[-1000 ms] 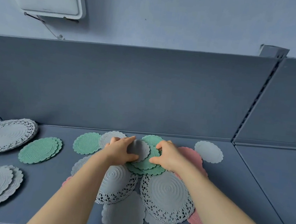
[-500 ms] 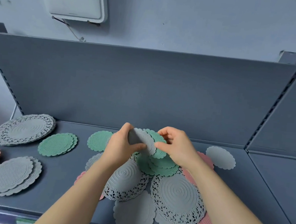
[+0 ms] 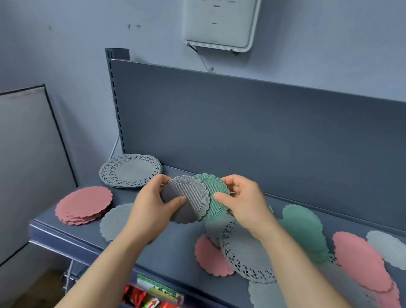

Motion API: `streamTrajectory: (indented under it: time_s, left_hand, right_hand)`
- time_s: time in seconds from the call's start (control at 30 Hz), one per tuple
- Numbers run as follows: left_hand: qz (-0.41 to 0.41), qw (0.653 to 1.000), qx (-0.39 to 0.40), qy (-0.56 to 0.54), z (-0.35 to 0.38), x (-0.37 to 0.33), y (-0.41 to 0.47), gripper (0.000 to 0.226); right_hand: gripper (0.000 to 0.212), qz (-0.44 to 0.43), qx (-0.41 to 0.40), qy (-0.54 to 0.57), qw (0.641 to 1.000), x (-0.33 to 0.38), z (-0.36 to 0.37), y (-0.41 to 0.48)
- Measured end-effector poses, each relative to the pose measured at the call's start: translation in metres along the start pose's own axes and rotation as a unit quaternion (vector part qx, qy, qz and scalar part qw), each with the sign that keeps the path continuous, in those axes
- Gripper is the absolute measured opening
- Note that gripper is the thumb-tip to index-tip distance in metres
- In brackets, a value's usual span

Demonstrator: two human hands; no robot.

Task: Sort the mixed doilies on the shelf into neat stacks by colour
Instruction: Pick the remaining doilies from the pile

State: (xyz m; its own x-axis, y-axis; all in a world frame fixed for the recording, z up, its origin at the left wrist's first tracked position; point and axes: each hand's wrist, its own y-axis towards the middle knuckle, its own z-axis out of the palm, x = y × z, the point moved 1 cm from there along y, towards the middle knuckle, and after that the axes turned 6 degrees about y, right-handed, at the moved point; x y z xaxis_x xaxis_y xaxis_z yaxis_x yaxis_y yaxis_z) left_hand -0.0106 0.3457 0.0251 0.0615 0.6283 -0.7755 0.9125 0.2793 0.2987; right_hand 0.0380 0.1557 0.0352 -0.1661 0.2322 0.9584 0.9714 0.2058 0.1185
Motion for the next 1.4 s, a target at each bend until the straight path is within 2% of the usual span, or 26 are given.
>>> streamTrajectory:
  time_s: [0.2,0.3,0.43,0.53,0.7,0.83,0.97,1.1,1.2,1.4]
  left_hand:
    - [-0.096,0.994,0.042,0.009,-0.066,0.061,0.019,0.034]
    - [-0.117,0.988,0.090,0.036,-0.084,0.084,0.029,0.050]
    - [-0.053,0.971,0.155,0.177,-0.087,0.098,0.037,0.052]
    - [-0.027,0.958,0.185,0.217,-0.083,0.110,0.040,0.058]
    - [0.022,0.954,0.198,0.223,-0.077,0.115,0.040,0.061]
    - [0.054,0.953,0.201,0.222,-0.072,0.119,0.038,0.055]
    - [0.087,0.950,0.187,0.234,-0.070,0.120,0.037,0.046]
    - [0.128,0.940,0.137,0.285,-0.063,0.108,0.037,0.040]
    - [0.150,0.949,0.105,0.258,-0.044,0.084,0.033,0.039]
    - [0.201,0.947,0.123,0.216,0.013,0.034,0.021,0.032]
  right_hand:
    - [0.028,0.025,-0.029,-0.048,0.998,-0.001,0.076,0.028]
    - [0.027,0.046,-0.066,-0.074,0.994,-0.004,0.099,0.038]
    - [0.028,0.065,-0.098,-0.116,0.986,-0.010,0.118,0.048]
    - [0.024,0.082,-0.106,-0.155,0.979,-0.015,0.127,0.056]
    - [0.031,0.074,-0.074,-0.236,0.966,-0.022,0.136,0.065]
    - [0.041,0.063,-0.051,-0.305,0.949,-0.027,0.140,0.074]
    - [0.042,0.046,-0.043,-0.362,0.930,-0.024,0.139,0.072]
    - [0.039,0.036,-0.064,-0.357,0.931,-0.017,0.125,0.054]
    - [0.041,0.021,-0.087,-0.365,0.927,-0.009,0.099,0.028]
    - [0.041,0.049,-0.146,-0.384,0.910,-0.009,0.015,-0.027]
